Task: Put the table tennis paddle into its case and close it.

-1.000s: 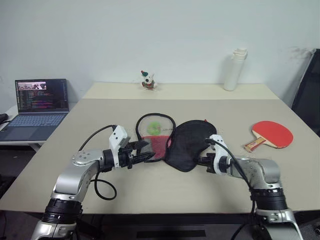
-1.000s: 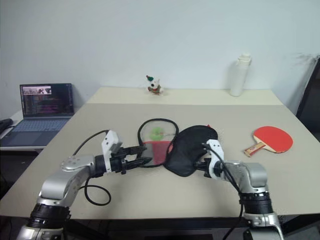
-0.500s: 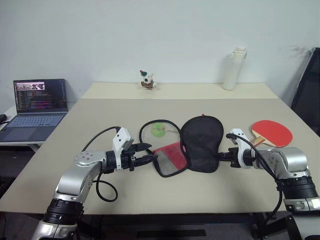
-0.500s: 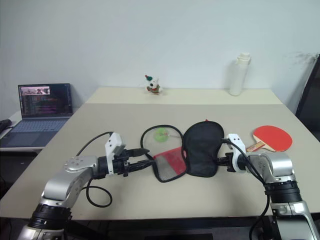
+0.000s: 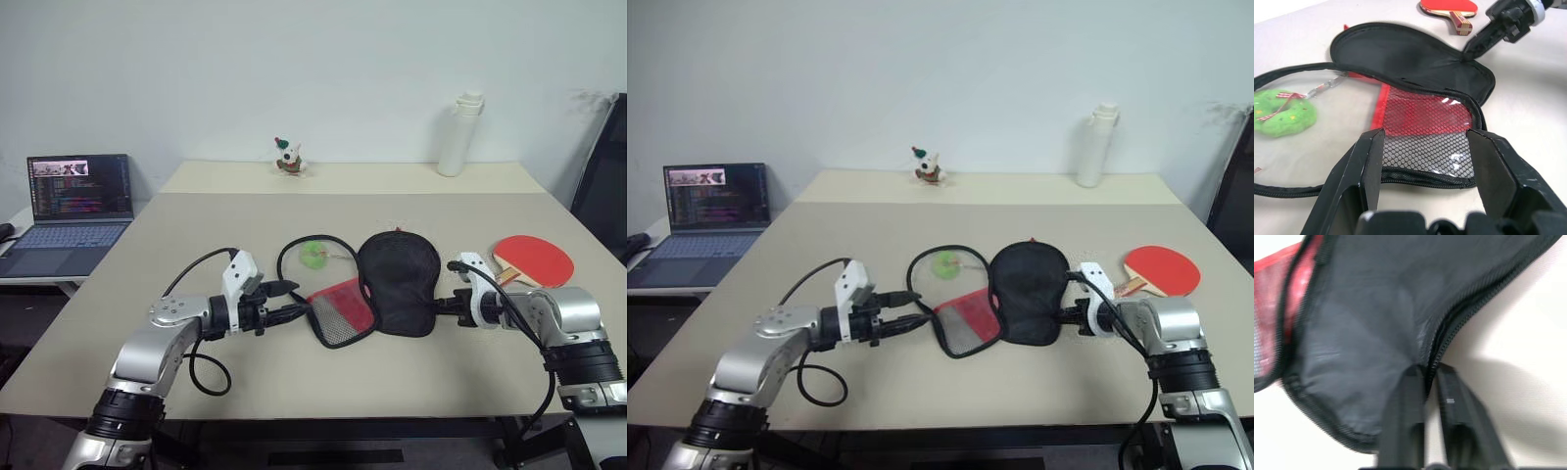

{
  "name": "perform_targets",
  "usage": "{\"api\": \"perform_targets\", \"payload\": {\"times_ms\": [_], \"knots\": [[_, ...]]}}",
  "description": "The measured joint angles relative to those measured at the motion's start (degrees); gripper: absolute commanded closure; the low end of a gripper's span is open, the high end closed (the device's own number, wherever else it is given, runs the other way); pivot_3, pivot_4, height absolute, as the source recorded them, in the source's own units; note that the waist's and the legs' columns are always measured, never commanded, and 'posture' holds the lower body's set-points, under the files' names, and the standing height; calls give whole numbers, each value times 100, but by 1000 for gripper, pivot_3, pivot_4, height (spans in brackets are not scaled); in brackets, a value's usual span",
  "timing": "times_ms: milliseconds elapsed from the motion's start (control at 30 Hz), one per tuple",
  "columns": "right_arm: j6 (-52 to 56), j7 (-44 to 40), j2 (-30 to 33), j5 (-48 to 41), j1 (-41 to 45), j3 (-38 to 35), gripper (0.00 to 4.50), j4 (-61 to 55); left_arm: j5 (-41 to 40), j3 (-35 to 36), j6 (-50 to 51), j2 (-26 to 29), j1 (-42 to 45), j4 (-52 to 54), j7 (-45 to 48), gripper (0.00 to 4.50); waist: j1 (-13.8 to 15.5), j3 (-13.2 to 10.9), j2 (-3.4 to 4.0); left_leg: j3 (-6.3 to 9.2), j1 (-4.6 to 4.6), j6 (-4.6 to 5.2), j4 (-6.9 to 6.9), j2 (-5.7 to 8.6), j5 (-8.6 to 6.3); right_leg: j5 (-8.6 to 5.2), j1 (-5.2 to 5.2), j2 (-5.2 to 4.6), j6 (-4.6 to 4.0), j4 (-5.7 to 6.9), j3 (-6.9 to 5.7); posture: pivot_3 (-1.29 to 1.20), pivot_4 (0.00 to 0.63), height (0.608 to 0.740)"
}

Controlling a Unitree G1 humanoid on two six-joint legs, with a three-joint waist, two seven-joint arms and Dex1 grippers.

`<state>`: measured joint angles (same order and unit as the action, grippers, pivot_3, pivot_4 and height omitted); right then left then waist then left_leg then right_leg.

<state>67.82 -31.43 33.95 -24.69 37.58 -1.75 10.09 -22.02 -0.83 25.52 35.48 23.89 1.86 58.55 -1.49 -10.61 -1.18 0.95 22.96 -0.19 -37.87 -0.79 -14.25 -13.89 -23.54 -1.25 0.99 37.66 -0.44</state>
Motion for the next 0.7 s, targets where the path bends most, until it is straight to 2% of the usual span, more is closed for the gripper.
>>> {"api": "perform_targets", "payload": {"times_ms": [233, 267, 400, 533, 700], "knots": [[135, 324, 116, -70, -85, -776, 292, -594, 33, -1, -83, 0, 0, -21, 7, 1616, 4, -5, 4, 0, 0, 0, 1, -1, 0, 0, 0, 0, 0, 0, 0, 0, 150, 740], [140, 438, 102, -65, -86, -878, 38, -667, 35, -1, -94, 0, 0, -25, 14, 1616, 4, -5, 4, 0, 0, 0, 1, -1, 0, 0, -1, 1, 0, 0, 0, 0, 150, 740], [-326, 1529, -256, 455, -82, -1294, 38, -661, 52, -59, -145, -28, 48, -161, 101, 1616, 2, -5, 4, -1, -1, 0, -1, 0, 0, 0, -1, 0, 0, 2, 2, 0, 150, 740], [-914, 2844, -817, 1024, 35, -1701, 38, -101, 90, -172, -249, -86, 268, -440, 222, 1616, 0, -5, 4, -9, 0, 0, 0, 1, 0, 0, -3, 1, 0, 4, 7, 0, 150, 740], [-1507, 3795, -1307, 1312, 458, -1963, 38, 658, 181, -267, -413, -101, 545, -699, 348, 1616, -22, -8, 10, -23, 0, 0, 5, 0, 0, 1, -14, 4, -1, 8, 24, 0, 150, 740]]}}
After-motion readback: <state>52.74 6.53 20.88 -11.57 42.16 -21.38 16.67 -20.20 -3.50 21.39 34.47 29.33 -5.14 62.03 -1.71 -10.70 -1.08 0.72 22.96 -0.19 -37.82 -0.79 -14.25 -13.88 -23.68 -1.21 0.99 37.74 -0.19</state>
